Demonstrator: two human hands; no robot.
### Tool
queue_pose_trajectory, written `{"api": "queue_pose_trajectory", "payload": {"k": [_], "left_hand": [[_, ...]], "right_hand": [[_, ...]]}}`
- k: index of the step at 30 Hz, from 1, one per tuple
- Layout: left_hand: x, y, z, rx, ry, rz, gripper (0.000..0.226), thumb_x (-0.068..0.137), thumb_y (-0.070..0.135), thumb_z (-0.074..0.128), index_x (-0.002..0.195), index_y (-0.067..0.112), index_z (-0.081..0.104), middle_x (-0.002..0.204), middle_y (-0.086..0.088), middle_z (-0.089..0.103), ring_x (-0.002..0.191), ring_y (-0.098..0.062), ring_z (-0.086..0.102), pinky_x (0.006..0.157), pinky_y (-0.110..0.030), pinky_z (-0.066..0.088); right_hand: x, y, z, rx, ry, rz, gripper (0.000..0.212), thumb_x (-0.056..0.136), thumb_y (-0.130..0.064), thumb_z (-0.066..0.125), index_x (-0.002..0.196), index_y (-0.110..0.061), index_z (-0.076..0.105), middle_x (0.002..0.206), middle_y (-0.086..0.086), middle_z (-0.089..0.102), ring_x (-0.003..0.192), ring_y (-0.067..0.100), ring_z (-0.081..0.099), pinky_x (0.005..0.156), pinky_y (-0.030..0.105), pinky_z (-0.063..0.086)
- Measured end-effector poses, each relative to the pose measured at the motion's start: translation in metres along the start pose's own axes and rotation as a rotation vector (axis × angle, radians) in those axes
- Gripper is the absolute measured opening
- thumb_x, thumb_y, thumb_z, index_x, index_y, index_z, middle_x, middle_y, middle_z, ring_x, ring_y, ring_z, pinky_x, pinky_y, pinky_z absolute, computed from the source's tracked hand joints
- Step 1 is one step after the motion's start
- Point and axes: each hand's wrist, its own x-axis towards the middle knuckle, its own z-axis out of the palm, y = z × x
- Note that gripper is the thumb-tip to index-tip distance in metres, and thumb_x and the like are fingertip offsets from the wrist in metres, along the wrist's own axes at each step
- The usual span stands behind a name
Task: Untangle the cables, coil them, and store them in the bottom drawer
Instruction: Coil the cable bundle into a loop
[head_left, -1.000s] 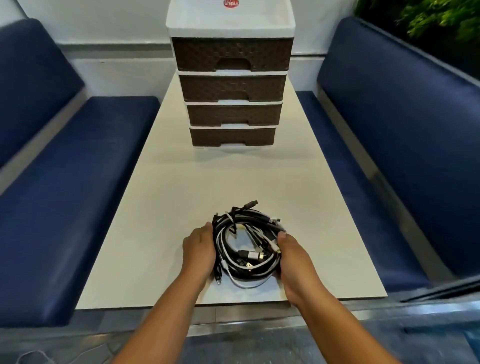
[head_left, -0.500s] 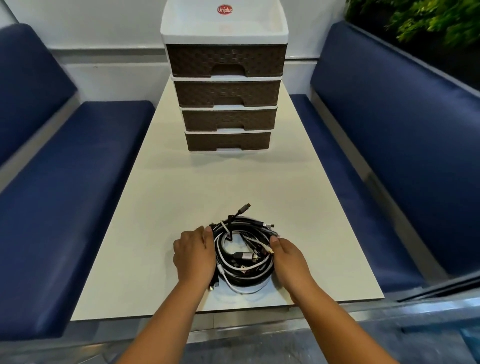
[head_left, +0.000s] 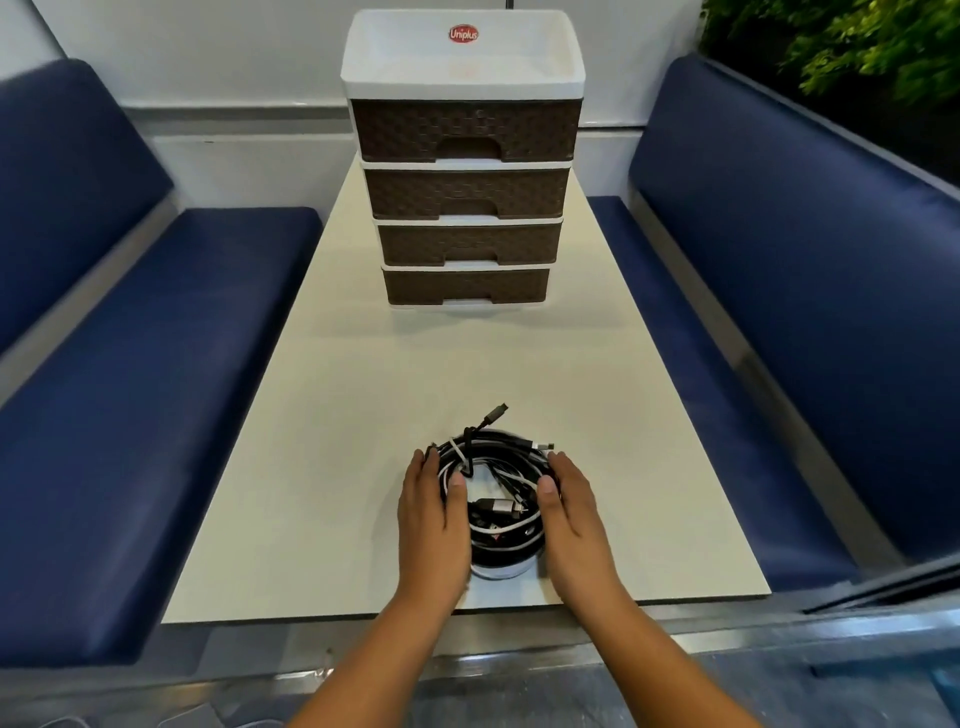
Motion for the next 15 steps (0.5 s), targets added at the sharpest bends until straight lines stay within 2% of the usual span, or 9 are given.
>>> {"api": "queue_pose_trajectory", "payload": {"k": [3, 6, 10, 15], "left_hand": [[-0.001, -0.002, 0.006, 0.011, 0.025, 0.004, 0.063, 0.095, 0.048, 0.026, 0.149, 0.017, 0.033, 0.158, -0.003, 0.024, 0.146, -0.014, 0.018, 0.115, -0.025, 0.013], [0.001, -0.003, 0.011, 0.001, 0.061, -0.001, 0.054, 0.101, 0.039, 0.029, 0.148, 0.014, 0.034, 0.158, -0.006, 0.024, 0.146, -0.017, 0.019, 0.118, -0.030, 0.016], [0.006, -0.004, 0.017, 0.005, 0.093, -0.003, 0.047, 0.104, 0.028, 0.033, 0.148, 0.012, 0.034, 0.158, -0.008, 0.024, 0.146, -0.019, 0.019, 0.115, -0.025, 0.014], [0.013, -0.002, 0.019, 0.023, 0.108, -0.005, 0.046, 0.104, 0.026, 0.034, 0.147, 0.010, 0.036, 0.157, -0.010, 0.026, 0.145, -0.022, 0.021, 0.117, -0.031, 0.016]], "right_hand": [[-0.001, -0.002, 0.004, -0.028, -0.008, -0.019, 0.059, 0.094, -0.051, 0.030, 0.148, -0.029, 0.030, 0.150, -0.011, 0.031, 0.141, 0.003, 0.026, 0.116, 0.023, 0.020], [0.003, -0.003, 0.006, -0.028, -0.020, -0.041, 0.042, 0.097, -0.047, 0.029, 0.138, -0.040, 0.027, 0.143, -0.017, 0.030, 0.136, -0.003, 0.025, 0.112, 0.017, 0.018], [0.011, 0.001, 0.006, -0.029, -0.026, -0.067, 0.043, 0.098, -0.046, 0.029, 0.140, -0.037, 0.029, 0.142, -0.016, 0.031, 0.139, 0.001, 0.026, 0.114, 0.020, 0.019], [0.017, 0.002, 0.003, -0.046, -0.044, -0.129, 0.030, 0.101, -0.043, 0.031, 0.131, -0.045, 0.035, 0.137, -0.018, 0.041, 0.127, -0.011, 0.036, 0.103, 0.006, 0.023]]}}
